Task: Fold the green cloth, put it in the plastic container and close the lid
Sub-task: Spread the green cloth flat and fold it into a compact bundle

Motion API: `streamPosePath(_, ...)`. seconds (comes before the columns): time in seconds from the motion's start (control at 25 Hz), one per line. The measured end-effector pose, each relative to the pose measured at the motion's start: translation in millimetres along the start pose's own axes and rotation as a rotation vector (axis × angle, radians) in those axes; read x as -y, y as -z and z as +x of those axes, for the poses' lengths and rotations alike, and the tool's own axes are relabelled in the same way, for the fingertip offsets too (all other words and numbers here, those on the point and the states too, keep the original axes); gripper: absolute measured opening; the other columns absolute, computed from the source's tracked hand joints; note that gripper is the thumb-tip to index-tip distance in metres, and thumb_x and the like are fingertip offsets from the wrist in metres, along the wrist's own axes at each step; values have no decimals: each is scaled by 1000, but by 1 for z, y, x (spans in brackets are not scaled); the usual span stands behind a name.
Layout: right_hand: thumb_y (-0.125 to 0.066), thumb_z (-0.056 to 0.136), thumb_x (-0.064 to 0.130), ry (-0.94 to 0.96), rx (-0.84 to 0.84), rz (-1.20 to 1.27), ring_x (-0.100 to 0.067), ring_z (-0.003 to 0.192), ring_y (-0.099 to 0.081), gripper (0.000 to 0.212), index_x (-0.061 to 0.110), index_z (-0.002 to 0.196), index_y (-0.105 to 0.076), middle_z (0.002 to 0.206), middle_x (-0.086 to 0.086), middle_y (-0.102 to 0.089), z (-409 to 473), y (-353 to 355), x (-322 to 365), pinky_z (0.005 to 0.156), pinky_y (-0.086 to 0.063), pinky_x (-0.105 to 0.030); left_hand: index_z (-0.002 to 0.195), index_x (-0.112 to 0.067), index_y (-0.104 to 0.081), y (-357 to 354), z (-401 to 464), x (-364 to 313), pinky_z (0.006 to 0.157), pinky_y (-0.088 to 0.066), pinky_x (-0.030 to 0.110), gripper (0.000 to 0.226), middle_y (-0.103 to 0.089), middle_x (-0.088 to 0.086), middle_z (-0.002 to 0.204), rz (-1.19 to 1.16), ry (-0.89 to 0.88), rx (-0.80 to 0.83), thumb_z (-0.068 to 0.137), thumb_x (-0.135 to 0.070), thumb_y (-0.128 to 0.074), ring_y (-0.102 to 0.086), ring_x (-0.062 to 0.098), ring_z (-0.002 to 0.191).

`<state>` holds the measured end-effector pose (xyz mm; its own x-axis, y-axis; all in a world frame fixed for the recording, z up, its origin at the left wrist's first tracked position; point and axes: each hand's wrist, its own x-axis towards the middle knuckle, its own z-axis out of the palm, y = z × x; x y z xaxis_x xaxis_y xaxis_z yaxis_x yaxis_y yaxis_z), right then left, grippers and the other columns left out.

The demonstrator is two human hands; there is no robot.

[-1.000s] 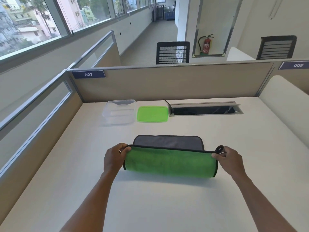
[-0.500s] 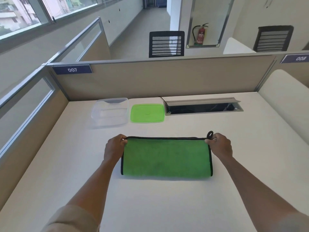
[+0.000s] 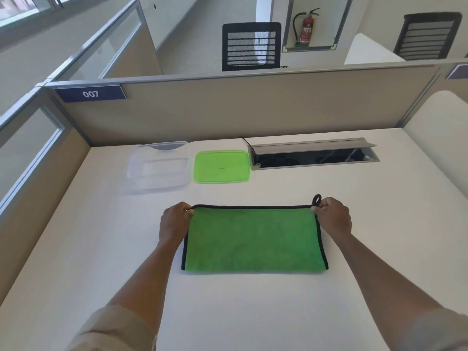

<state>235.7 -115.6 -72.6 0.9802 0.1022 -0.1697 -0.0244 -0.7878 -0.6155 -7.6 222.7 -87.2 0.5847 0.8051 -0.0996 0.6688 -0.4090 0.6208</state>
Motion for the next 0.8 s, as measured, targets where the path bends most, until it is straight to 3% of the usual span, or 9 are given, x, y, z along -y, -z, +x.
streamPosePath(0.2,-68,83,23,-20,30,-3,-24,78,-61,9,20,90,-61,92,-1,-70,6,-12,-7,68,-46,-32,90,-26,-70,-5,-2,3,67,-42,30,9,-70,-5,89,68,13,-24,89,-24,-61,-59,19,80)
streamPosePath(0.32,-63,85,19,-46,43,2,-28,94,-62,28,17,112,-57,111,-5,-67,5,-11,-10,75,-45,-34,89,-27,-69,-4,-1,6,70,-45,32,11,-71,-4,92,84,47,12,90,-27,-59,-62,22,86)
streamPosePath(0.4,-62,86,14,34,-24,-23,-29,104,-61,32,15,116,-55,118,-8,-65,-6,-11,-4,80,-48,-38,86,-27,-69,-4,-1,5,68,-44,31,12,-70,-5,90,94,58,29,90,-31,-58,-62,23,83)
streamPosePath(0.52,-60,84,6,237,-98,-84,-28,101,-58,31,15,113,-58,111,-5,-64,-45,-26,22,80,-51,-41,74,-25,-66,-4,-1,-2,62,-44,30,22,-67,-5,77,141,85,57,86,-41,-59,-57,22,70)
streamPosePath(0.6,-62,84,7,391,9,-50,-23,93,-59,26,14,109,-61,103,-2,-65,-87,-48,48,76,-51,-37,73,-25,-65,-5,-1,-7,61,-42,29,25,-65,-4,73,183,105,78,83,-48,-62,-56,22,69)
streamPosePath(0.72,-65,84,21,563,299,-27,-15,79,-57,15,18,98,-61,89,4,-63,-154,-86,84,68,-47,-31,66,-17,-60,-5,0,-14,56,-40,28,37,-63,0,67,244,121,106,79,-51,-67,-57,23,64)
streamPosePath(0.8,-66,82,33,644,458,-72,-15,79,-56,23,20,100,-59,92,5,-61,-189,-109,101,69,-45,-30,65,-14,-55,-6,2,-17,58,-40,29,41,-62,4,72,291,142,144,76,-50,-71,-57,26,67)
